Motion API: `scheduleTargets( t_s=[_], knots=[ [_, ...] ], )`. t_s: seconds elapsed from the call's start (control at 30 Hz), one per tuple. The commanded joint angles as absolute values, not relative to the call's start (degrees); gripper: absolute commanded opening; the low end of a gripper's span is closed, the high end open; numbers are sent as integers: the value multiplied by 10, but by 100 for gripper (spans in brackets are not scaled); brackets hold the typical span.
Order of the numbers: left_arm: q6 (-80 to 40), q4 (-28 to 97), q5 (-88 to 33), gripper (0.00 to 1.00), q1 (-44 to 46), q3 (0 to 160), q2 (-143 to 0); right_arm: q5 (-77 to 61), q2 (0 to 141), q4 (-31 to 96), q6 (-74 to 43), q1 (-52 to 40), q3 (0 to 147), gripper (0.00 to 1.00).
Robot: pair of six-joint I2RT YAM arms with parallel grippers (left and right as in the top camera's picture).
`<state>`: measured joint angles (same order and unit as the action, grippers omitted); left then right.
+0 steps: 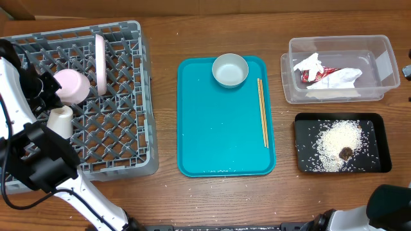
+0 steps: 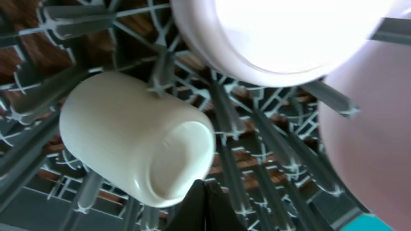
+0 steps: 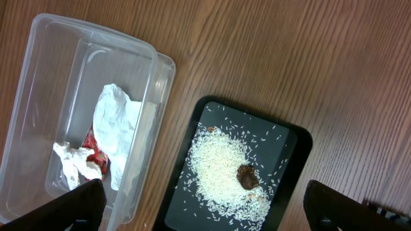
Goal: Sort waste into correct bins and load items into the dishwasher
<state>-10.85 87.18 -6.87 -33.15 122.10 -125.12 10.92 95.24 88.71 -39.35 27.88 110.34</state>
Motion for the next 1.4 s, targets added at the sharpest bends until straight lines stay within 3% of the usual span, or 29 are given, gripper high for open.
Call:
scheduleTargets(
  t_s=[0.0, 0.5, 0.8, 1.0, 1.17, 1.37],
  knots=[
    [-123, 872, -48, 4, -343, 1218, -1256, 115, 952, 886, -392, 279, 1115, 100],
    [-140, 883, -22, 4, -387, 1187, -1256, 115, 952, 886, -392, 279, 1115, 100],
    [-230, 963, 17, 4, -449, 1239, -1254, 115, 952, 886, -392, 279, 1115, 100],
    [-167, 968, -136, 4, -461, 1297, -1201, 115, 952, 886, -392, 279, 1115, 100],
    [-50, 968, -328, 4, -421, 1311, -1115, 115, 952, 886, -392, 279, 1115, 100],
    [-26, 968, -333, 4, -249, 1310, -1032, 115, 952, 886, -392, 279, 1115, 100]
  ],
)
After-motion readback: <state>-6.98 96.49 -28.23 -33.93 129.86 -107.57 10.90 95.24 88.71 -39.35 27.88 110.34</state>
